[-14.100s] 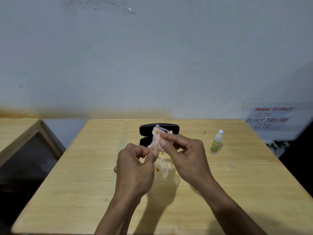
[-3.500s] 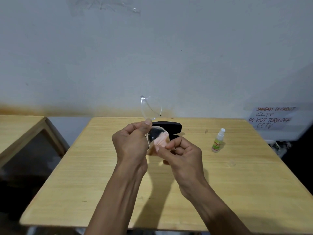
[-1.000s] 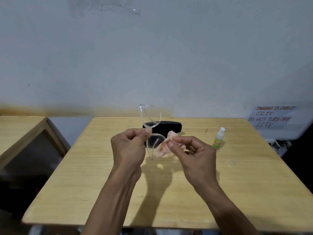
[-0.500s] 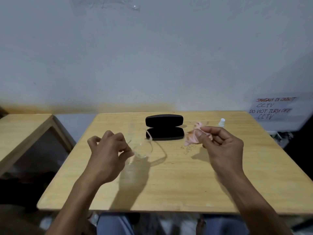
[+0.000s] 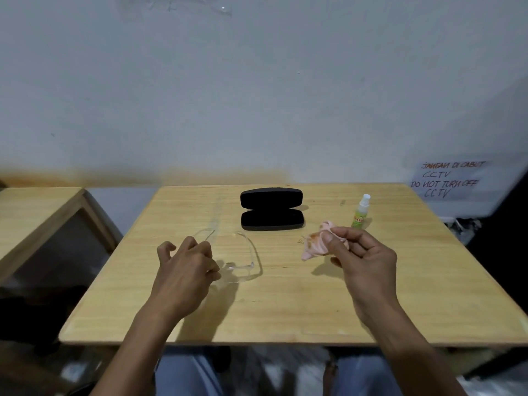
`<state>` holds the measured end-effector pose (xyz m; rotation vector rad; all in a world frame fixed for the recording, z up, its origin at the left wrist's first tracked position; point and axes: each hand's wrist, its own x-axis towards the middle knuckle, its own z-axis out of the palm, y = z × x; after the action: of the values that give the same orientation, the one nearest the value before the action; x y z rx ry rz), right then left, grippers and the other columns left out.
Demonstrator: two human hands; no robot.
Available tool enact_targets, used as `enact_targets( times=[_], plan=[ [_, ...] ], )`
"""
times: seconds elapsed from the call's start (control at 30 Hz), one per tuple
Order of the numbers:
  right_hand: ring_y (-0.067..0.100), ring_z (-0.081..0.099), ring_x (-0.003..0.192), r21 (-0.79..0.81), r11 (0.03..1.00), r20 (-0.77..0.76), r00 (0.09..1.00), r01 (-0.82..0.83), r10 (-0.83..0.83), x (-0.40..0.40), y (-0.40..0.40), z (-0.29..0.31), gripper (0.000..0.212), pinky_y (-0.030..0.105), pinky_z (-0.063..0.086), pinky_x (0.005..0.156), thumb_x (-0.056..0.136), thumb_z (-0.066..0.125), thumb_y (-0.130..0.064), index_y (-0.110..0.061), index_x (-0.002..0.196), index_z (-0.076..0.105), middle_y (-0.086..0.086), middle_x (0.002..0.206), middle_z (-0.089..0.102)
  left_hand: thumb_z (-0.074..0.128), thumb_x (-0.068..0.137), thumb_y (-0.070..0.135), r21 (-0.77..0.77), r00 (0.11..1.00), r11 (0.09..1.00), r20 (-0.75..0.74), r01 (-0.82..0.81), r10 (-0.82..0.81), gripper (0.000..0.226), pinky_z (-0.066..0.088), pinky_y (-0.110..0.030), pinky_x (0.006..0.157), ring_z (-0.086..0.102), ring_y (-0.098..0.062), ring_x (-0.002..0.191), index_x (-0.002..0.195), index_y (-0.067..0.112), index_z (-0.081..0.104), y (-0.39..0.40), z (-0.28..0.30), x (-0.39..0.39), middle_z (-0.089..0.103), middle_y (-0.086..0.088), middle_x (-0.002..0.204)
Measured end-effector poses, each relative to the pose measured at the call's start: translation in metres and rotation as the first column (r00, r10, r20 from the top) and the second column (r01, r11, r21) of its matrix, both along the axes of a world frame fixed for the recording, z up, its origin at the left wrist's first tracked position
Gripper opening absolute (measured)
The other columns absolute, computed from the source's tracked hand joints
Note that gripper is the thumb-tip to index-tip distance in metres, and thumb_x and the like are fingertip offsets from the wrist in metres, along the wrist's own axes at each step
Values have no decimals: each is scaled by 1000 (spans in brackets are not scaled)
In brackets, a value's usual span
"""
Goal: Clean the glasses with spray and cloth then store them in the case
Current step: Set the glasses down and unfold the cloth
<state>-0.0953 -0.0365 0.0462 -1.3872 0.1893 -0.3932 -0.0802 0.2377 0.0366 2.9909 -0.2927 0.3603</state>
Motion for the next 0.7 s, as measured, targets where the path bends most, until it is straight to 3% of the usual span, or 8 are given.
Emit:
enact_targets(
  times=[0.23,0.33,0.43,0.57,0.63,0.7],
  plan=[
    [7,75,77,24,999,-49,998,-34,35,-4,4,-5,11,31,56,76,82,79,-10,-12,92,75,2,84,81,64,84,50,-92,1000,996,-26,-10,7,29,15,-34,89,37,-5,96,106,33,74,10,-4,1,52,19,90],
    [9,73,78,50,997,-73,995,-64,67,-5,4,-7,10,31,54,74,83,79,-11,-14,91,75,3,85,81,61,77,64,-240,996,971,92,20,2,40,16,-33,87,42,-7,92,99,33,75,3,0,-3,52,18,84],
    [12,71,81,74,991,-88,989,-111,118,-7,7,-7,7,34,52,74,84,77,-13,-15,91,75,6,89,81,57,74,70,-468,987,881,158,68,8,43,28,-38,88,51,-8,88,91,36,76,-24,14,-12,54,16,78],
    [20,72,87,147,971,-88,975,-191,205,-12,12,-4,15,38,50,77,75,76,-24,-15,88,76,9,94,81,61,72,66,-692,993,715,116,100,-27,30,46,-52,83,54,-3,87,88,44,73,-73,22,-19,59,14,79],
    [22,72,86,156,965,-92,969,-213,229,-14,12,-4,14,39,50,77,72,76,-26,-18,84,78,10,95,81,63,71,66,-739,994,666,96,103,-48,28,47,-49,83,52,-1,88,88,46,72,-91,21,-18,60,14,81],
    [22,73,83,162,961,-99,965,-225,242,-15,12,-6,13,39,50,76,71,77,-28,-21,82,79,10,94,81,70,73,61,-768,995,632,82,104,-65,20,46,-38,80,53,0,87,84,45,73,-102,19,-17,61,13,80]
  ],
)
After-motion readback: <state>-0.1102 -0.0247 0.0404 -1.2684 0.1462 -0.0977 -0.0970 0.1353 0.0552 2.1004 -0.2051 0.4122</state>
